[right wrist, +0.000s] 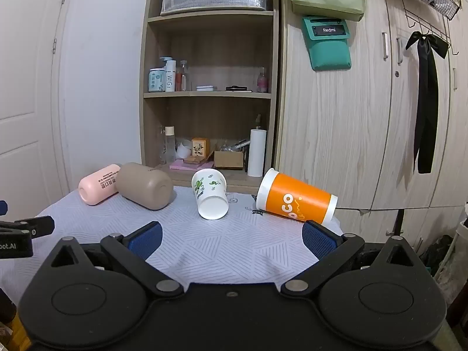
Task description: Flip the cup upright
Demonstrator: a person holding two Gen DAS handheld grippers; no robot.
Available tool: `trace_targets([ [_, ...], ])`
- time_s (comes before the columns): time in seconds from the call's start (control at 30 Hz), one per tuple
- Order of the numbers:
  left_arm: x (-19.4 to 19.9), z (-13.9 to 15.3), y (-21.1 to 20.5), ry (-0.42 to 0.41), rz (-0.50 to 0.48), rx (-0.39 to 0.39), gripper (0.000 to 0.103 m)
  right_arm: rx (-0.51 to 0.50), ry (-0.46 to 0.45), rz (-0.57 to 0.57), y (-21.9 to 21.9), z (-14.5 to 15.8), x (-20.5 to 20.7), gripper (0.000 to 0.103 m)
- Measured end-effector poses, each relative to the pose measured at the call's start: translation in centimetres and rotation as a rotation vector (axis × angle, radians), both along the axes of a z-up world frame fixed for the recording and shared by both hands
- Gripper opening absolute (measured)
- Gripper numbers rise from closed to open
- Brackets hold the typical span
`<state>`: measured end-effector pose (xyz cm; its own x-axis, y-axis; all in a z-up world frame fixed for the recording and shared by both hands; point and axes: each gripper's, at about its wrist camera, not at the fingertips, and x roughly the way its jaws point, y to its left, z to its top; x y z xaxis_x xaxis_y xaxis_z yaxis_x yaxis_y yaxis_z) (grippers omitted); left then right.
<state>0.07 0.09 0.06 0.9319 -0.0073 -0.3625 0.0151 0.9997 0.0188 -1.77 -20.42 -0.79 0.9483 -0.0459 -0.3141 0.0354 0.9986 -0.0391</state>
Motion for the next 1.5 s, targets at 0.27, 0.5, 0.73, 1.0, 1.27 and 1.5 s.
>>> trace_targets([
  [0.27, 0.6, -0.4, 0.3, 0.002, 0.006, 0.014, 0.103, -0.008, 0.005, 0.000, 0.2, 0.2, -0.2, 0.103],
  [0.5, -0.6, -0.1, 0.3, 0.001, -0.013, 0.003, 0.103, -0.011, 0.004, -0.001, 0.4, 0.1, 0.0, 0.103],
  [0.73, -0.6, 0.1, 0.5, 0.017, -0.024, -0.009, 0.103, -0.009, 0.010, -0.001, 0.3, 0.6, 0.1, 0.103],
  [1.0, -0.2, 0.2, 1.0, 0.049, -0.010, -0.023, 0.103, -0.016, 0.012, 0.001, 0.4, 0.4, 0.1, 0.103],
  [1.27, -0.3, 0.0, 1.5, 0.057, -0.004, 0.004, 0.103, -0.020, 0.013, -0.002, 0.4, 0.3, 0.1, 0.103],
  [1.5, -0.3, 0.0, 1.8, 0.060, -0.006, -0.015, 0.103, -0.024, 0.014, -0.001, 0.5, 0.2, 0.1, 0.103],
])
